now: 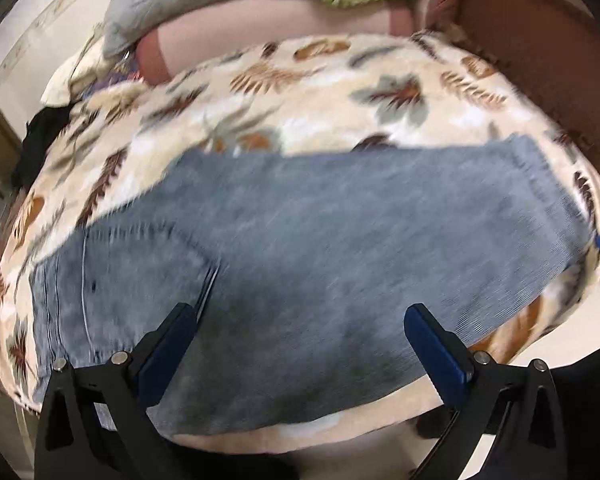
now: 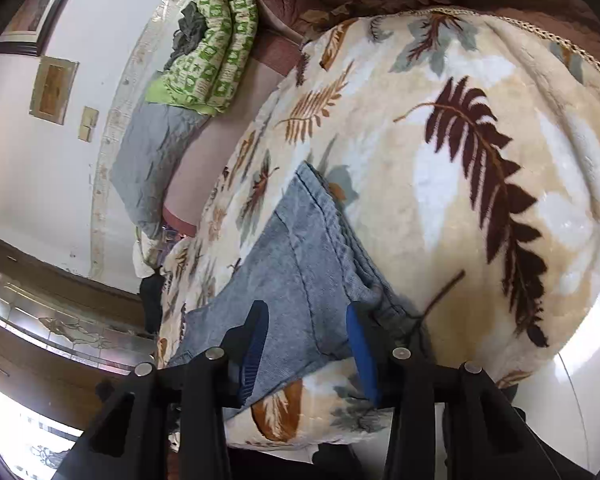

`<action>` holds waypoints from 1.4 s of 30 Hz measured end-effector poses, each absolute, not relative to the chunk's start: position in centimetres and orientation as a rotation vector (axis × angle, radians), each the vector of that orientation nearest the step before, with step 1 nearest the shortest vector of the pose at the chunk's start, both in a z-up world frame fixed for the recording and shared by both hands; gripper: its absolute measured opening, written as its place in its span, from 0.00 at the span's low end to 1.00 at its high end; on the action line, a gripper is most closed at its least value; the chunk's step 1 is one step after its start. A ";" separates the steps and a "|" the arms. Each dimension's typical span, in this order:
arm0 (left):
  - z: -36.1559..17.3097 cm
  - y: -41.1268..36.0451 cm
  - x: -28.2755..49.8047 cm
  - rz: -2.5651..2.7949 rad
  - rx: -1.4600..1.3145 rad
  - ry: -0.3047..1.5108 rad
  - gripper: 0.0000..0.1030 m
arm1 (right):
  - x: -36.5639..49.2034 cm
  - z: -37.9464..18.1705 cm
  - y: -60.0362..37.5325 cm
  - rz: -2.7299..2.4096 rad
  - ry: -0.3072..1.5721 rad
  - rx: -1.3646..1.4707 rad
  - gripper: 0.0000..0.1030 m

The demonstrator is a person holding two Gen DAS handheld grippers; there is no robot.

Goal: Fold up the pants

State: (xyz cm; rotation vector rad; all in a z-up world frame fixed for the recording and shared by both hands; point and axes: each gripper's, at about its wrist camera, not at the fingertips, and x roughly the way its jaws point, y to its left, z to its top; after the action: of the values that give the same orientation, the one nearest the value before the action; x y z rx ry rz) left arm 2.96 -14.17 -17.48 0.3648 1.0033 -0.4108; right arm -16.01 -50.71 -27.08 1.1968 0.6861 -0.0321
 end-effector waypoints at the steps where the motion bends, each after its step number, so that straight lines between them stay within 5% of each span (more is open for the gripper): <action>1: -17.1 -14.7 3.0 -0.419 0.362 0.992 1.00 | -16.1 -27.5 -50.7 -0.014 0.686 1.228 0.44; 13: -16.3 -20.6 3.6 -0.467 0.406 0.974 1.00 | -16.3 -28.0 -52.5 -0.055 0.618 1.304 0.46; 27: -20.0 -27.6 4.3 -0.509 0.492 1.039 1.00 | -11.5 -30.8 -55.9 -0.008 0.807 1.330 0.52; 32: -23.3 -29.4 4.2 -0.496 0.581 1.066 1.00 | -12.1 -29.7 -55.9 -0.026 0.743 1.288 0.52; 37: -22.6 -28.6 4.6 -0.501 0.524 1.085 1.00 | -12.1 -24.6 -53.8 0.008 0.593 1.047 0.52; 42: -19.9 -23.7 4.2 -0.468 0.482 0.988 1.00 | -8.8 -23.3 -49.9 0.053 0.658 0.925 0.52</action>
State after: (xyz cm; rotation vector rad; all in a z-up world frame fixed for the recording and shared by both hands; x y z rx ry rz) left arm 4.23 -23.73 -19.95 0.4819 0.9885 -0.4680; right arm -8.76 -49.90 -23.32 0.9254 0.6583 0.0531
